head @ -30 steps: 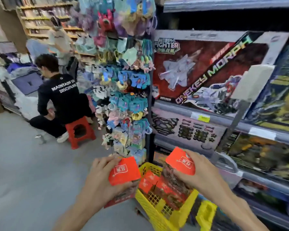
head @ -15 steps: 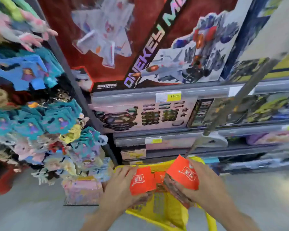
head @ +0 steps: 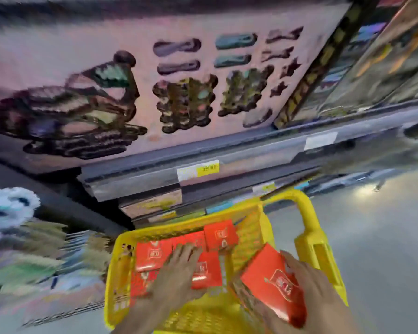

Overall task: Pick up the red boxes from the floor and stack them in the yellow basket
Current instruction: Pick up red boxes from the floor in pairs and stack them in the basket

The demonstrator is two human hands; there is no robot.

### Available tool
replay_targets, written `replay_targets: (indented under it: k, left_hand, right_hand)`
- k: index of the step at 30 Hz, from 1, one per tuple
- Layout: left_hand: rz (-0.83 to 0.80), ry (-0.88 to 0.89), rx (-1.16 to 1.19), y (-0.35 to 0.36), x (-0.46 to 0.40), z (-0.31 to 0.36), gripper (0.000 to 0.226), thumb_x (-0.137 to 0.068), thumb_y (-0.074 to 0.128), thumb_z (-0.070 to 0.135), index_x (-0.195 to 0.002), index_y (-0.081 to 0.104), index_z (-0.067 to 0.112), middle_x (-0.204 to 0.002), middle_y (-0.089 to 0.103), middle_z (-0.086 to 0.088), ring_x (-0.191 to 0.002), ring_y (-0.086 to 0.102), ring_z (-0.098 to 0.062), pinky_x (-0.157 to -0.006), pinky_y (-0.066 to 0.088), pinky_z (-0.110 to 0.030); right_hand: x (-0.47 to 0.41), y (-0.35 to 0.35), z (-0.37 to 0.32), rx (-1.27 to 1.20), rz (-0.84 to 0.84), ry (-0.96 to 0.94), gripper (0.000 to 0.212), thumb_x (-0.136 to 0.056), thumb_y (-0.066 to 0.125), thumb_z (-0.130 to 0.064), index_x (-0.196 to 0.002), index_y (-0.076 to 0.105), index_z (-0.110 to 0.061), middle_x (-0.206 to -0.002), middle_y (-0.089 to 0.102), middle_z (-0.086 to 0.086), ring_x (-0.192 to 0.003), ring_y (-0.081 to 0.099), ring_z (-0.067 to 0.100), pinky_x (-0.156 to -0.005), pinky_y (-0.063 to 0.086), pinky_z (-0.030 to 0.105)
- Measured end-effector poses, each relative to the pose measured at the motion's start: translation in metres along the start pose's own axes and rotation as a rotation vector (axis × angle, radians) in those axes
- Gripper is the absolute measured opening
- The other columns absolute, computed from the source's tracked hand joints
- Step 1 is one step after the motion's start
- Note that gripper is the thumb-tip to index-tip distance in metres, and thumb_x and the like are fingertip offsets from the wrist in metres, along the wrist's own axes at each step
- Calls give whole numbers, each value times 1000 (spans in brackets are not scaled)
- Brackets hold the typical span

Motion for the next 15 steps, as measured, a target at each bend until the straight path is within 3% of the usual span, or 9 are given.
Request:
replay_targets:
  k: [2,4,6,11,15]
  left_hand:
    - [15,0,41,17,-8,-1,101,-49,59,78,-132,42,24,-128,48,0,-118,56,-29,-85,58,-40]
    - [-56,-27,78,31,-11,0,100,-57,57,76,-139,33,25,-140,41,0,-130,45,-28,-92,54,-46]
    - [-63,9,32,44,-9,2,101,-54,67,73,-137,40,21,-134,44,1,-121,54,-26,-82,58,-46]
    - [-72,12,-43,79,-8,-24,100,-47,82,65,-130,53,16,-121,52,-3,-109,58,-27,-91,53,-45]
    - [-148,-60,-121,107,-4,-51,97,-52,83,64,-129,55,12,-119,51,-8,-112,48,-31,-98,43,-50]
  right_hand:
    - [-2,19,-6,62,-5,-3,90,-56,62,-74,-128,58,-21,-106,66,-8,-95,54,12,-80,42,20]
    - [-4,38,-10,121,-55,-12,90,-55,62,-74,-128,60,-19,-104,66,-7,-93,53,12,-67,49,24]
    - [-6,55,-10,120,-119,2,93,-56,60,-75,-131,57,-19,-104,64,-9,-95,51,11,-61,51,26]
    - [-11,80,-8,165,-173,-29,96,-56,63,-75,-134,52,-20,-106,62,-9,-92,57,10,-68,50,24]
    - [-21,109,-4,268,-225,-89,96,-56,62,-73,-135,48,-20,-113,65,-6,-96,66,19,-84,50,36]
Point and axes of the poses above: each hand's wrist, its own x-axis away from the middle knuckle, its own y-axis out of the palm, z = x × y, the point moved 10 cm from there along -x, towards the middle knuckle
